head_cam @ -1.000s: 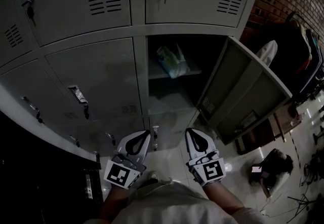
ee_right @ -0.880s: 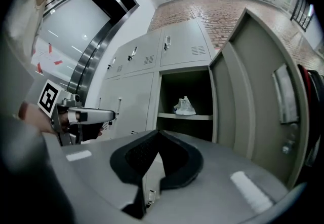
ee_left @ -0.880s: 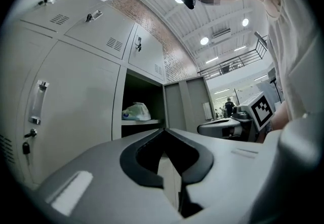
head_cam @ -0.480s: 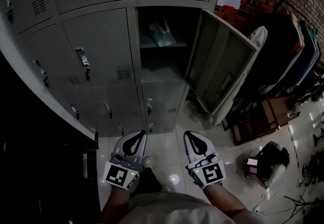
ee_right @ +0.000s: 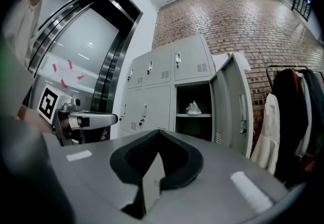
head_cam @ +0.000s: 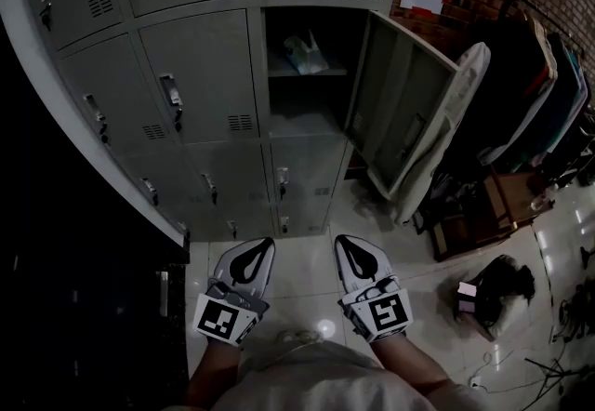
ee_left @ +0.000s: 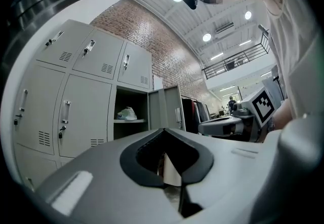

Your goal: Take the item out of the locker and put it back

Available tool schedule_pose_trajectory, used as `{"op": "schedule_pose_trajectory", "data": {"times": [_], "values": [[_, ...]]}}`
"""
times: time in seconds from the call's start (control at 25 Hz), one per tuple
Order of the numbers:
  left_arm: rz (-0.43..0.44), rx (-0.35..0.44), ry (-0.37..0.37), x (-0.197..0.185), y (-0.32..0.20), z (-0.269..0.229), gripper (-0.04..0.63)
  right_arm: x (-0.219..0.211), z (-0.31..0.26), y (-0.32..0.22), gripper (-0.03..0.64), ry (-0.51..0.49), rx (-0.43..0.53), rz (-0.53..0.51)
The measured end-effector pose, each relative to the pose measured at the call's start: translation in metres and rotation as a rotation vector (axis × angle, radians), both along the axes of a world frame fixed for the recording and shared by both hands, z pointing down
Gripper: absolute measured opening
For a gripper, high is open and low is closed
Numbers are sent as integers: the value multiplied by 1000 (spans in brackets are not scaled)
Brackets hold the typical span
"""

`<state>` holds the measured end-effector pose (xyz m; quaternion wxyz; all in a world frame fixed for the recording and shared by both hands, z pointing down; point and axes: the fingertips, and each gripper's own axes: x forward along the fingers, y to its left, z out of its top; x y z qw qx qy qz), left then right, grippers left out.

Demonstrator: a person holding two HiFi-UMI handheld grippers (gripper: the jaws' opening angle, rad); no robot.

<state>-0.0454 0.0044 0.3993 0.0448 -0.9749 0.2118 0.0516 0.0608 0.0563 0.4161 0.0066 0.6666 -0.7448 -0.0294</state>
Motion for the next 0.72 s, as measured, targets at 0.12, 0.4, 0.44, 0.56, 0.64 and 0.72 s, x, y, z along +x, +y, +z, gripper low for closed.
{"op": "schedule_pose_trajectory", "data": {"times": [0.12, 0.4, 0.44, 0.56, 0.64, 0.72], "values": [[14, -3, -1, -3, 1, -4, 2, -7, -4, -1, 0, 3, 5, 2], [30, 4, 15, -2, 2, -8, 2, -11, -11, -3, 0, -2, 20, 23], [28, 5, 17, -4, 2, -8, 2, -12, -11, -2, 0, 3, 19, 21], [26, 5, 21, -7, 1, -7, 2, -15, -9, -3, 0, 8, 11, 17], [25, 0, 23, -8, 0, -6, 2, -17, -8, -5, 0, 13, 6, 13], [24, -6, 25, -8, -2, -6, 2, -19, -8, -7, 0, 18, 4, 8]]}}
